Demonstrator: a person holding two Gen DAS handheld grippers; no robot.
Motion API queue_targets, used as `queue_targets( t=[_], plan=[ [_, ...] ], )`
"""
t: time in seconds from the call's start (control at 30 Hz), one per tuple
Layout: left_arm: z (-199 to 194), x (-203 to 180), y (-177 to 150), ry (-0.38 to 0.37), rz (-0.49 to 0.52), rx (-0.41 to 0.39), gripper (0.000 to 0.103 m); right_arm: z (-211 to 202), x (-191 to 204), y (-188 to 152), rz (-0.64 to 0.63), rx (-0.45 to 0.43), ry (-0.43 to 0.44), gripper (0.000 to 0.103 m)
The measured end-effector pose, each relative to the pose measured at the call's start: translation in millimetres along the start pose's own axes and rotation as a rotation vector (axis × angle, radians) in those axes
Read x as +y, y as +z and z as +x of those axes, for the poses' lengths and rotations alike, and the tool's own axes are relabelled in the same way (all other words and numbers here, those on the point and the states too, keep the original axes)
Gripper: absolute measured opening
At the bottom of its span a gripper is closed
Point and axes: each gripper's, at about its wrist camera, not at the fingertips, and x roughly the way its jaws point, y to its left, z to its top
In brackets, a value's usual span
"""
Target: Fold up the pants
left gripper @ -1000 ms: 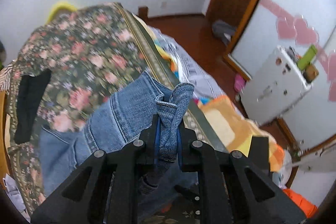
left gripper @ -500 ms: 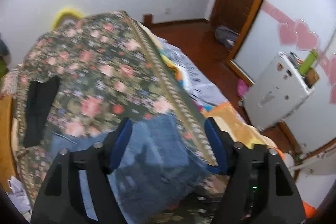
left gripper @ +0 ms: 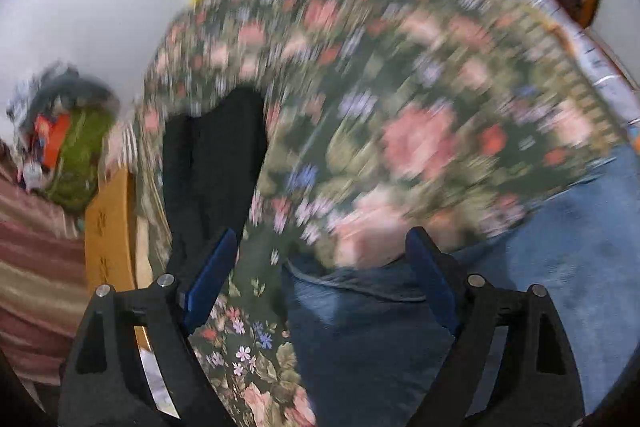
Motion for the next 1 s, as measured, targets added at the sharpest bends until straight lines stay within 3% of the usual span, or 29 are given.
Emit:
queue_targets(
  t=[0.07, 0.17, 0.33, 0.53, 0.73, 1.0],
  plan=[
    [30, 3, -13, 0.005, 0.031, 0.064, 0.091, 0, 0, 1, 0.002, -0.001, -0.01, 0.071],
    [33, 7, -31, -0.002, 0.073, 0.003, 0.099, -1, 1, 2, 0.002, -0.001, -0.02, 0.071],
    [28, 29, -59, -0.061, 0.008, 0.026, 0.099, -6, 5, 6, -0.024, -0.002, -0.054, 0.071],
    [-7, 52, -122, -0.089, -0.066, -0.018, 0.099, -26, 13, 8, -0.026, -0.048, -0.061, 0.07],
    [-51, 50, -172, -0.072, -0.045, -0.071, 0.099, -46, 39, 9, -0.064, -0.092, -0.04, 0.07],
    [-91, 42, -231, -0.221, -0.14, -0.104, 0.099, -60, 91, 2, -0.163, -0.14, 0.012, 0.07]
  ],
)
